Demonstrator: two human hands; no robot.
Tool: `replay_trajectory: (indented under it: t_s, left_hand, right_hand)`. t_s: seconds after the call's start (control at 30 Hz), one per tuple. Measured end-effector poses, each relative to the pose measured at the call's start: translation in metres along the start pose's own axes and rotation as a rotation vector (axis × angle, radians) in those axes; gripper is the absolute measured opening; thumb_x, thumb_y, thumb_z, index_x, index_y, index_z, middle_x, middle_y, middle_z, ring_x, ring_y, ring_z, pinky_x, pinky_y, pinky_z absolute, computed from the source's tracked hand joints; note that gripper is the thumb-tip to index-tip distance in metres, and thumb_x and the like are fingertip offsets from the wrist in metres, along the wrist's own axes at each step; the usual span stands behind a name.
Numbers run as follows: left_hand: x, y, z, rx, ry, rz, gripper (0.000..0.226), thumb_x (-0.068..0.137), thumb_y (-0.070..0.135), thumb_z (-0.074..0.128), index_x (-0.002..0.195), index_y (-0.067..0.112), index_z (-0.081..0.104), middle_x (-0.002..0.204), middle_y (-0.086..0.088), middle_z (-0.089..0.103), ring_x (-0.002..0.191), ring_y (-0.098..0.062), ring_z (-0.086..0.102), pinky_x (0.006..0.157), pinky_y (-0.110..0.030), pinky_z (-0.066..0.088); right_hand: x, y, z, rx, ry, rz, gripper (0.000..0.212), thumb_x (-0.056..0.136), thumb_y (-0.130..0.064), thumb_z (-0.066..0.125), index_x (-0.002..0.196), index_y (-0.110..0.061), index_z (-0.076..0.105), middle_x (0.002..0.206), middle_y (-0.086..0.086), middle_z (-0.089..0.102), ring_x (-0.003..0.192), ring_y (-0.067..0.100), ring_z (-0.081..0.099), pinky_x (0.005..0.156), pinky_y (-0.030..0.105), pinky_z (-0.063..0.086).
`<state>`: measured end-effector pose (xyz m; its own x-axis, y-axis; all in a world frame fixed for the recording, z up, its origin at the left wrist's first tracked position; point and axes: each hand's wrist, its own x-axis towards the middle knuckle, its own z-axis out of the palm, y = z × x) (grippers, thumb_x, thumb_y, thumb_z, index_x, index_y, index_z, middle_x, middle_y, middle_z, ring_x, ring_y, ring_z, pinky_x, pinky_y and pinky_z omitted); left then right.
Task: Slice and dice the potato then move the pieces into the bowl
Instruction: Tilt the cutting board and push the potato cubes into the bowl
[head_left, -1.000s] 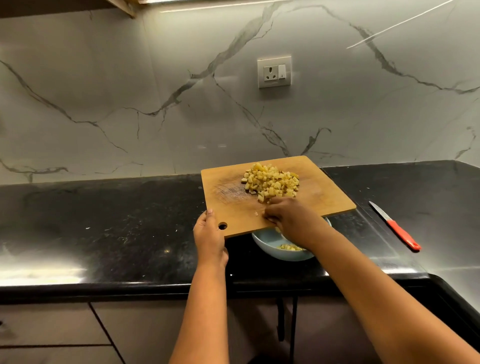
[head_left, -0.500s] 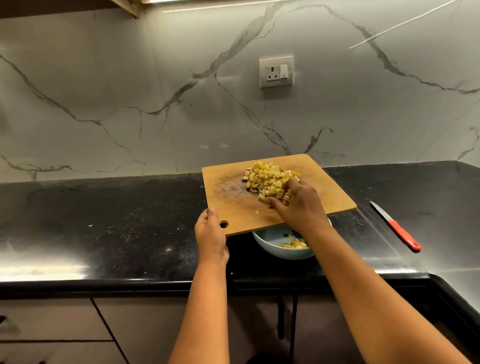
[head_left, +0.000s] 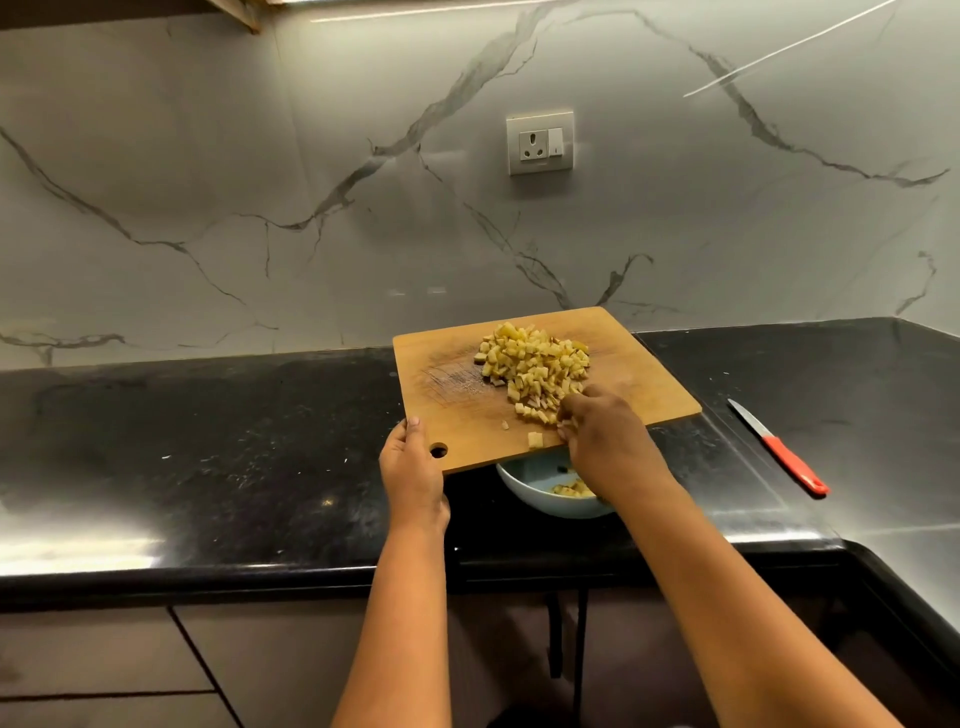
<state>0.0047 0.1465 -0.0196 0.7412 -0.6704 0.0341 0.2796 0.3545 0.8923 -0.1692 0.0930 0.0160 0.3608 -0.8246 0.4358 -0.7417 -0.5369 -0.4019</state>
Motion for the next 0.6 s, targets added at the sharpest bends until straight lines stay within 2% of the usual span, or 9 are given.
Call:
replay_trajectory:
  t_s: [0.07,0.2,0.3,0.33,0.37,0.43,0.5,0.53,0.6]
  left_hand:
    - [0.0,0.0,0.0,-0.005,0.005,-0.012,0.025,0.105,0.021,0.042,0.101,0.011,0.064,0.1,-0.011,0.066,0.091,-0.026,0.063,0.082,-0.044,0.055]
    - [0.002,-0.001,0.0,-0.002,0.014,-0.014,0.026,0.105,0.021,0.042,0.106,0.007,0.065,0.103,-0.014,0.066,0.094,-0.028,0.062,0.086,-0.047,0.053]
    - [0.001,-0.001,0.0,-0.005,0.006,-0.014,0.027,0.105,0.022,0.042,0.106,0.008,0.065,0.102,-0.013,0.067,0.093,-0.027,0.063,0.087,-0.047,0.053]
    - [0.001,-0.001,0.0,-0.005,-0.001,-0.013,0.027,0.105,0.022,0.042,0.107,0.007,0.064,0.101,-0.012,0.067,0.092,-0.026,0.063,0.086,-0.046,0.054]
    - [0.001,-0.001,0.0,-0.006,-0.005,-0.011,0.027,0.106,0.022,0.042,0.107,0.007,0.064,0.1,-0.011,0.067,0.091,-0.025,0.063,0.083,-0.044,0.054]
    - [0.001,-0.001,0.0,-0.004,-0.005,-0.008,0.027,0.106,0.022,0.041,0.108,0.008,0.064,0.1,-0.01,0.067,0.088,-0.023,0.064,0.076,-0.039,0.055]
    - [0.003,-0.002,0.0,-0.003,-0.004,-0.001,0.027,0.106,0.022,0.041,0.108,0.007,0.064,0.101,-0.012,0.067,0.089,-0.023,0.064,0.075,-0.038,0.055]
    - [0.003,-0.002,0.0,-0.002,-0.003,0.002,0.027,0.106,0.022,0.041,0.108,0.007,0.064,0.102,-0.013,0.067,0.09,-0.025,0.064,0.077,-0.04,0.055]
    - [0.003,-0.003,0.0,-0.001,0.003,0.01,0.027,0.106,0.022,0.042,0.105,0.008,0.065,0.102,-0.014,0.067,0.092,-0.028,0.063,0.083,-0.045,0.054]
  right_hand:
    - [-0.006,0.007,-0.01,0.039,-0.092,0.03,0.017,0.09,-0.003,0.057,0.097,-0.015,0.068,0.1,0.003,0.057,0.089,0.024,0.058,0.08,0.034,0.051]
    - [-0.013,0.013,-0.033,0.146,-0.239,0.074,0.031,0.089,0.002,0.061,0.106,-0.021,0.072,0.106,-0.004,0.062,0.097,0.016,0.06,0.088,0.025,0.05]
    - [-0.006,0.013,-0.04,0.183,-0.089,0.025,0.018,0.086,-0.003,0.069,0.093,-0.019,0.074,0.094,-0.003,0.068,0.087,0.014,0.064,0.081,0.027,0.055]
    - [-0.001,0.013,-0.038,0.153,-0.014,-0.009,0.01,0.083,-0.01,0.075,0.089,-0.017,0.073,0.089,-0.002,0.068,0.083,0.014,0.064,0.077,0.026,0.055]
    - [0.005,0.01,-0.036,0.12,0.044,-0.031,0.013,0.079,-0.02,0.079,0.089,-0.016,0.071,0.088,-0.002,0.066,0.082,0.015,0.062,0.074,0.025,0.053]
    - [0.017,0.005,-0.026,0.068,0.037,0.006,0.043,0.077,-0.045,0.076,0.104,-0.013,0.064,0.101,0.0,0.06,0.096,0.018,0.057,0.082,0.028,0.05]
    - [0.025,-0.005,-0.015,0.012,-0.09,0.115,0.074,0.076,-0.066,0.064,0.123,-0.01,0.052,0.117,0.006,0.054,0.112,0.024,0.049,0.094,0.035,0.044]
    - [0.027,-0.009,-0.009,-0.031,-0.125,0.141,0.082,0.076,-0.072,0.058,0.126,-0.008,0.048,0.12,0.008,0.052,0.115,0.025,0.047,0.096,0.036,0.042]
    - [0.028,-0.018,0.006,-0.111,-0.068,0.118,0.079,0.079,-0.073,0.054,0.121,-0.007,0.047,0.118,0.011,0.051,0.112,0.026,0.047,0.096,0.035,0.04]
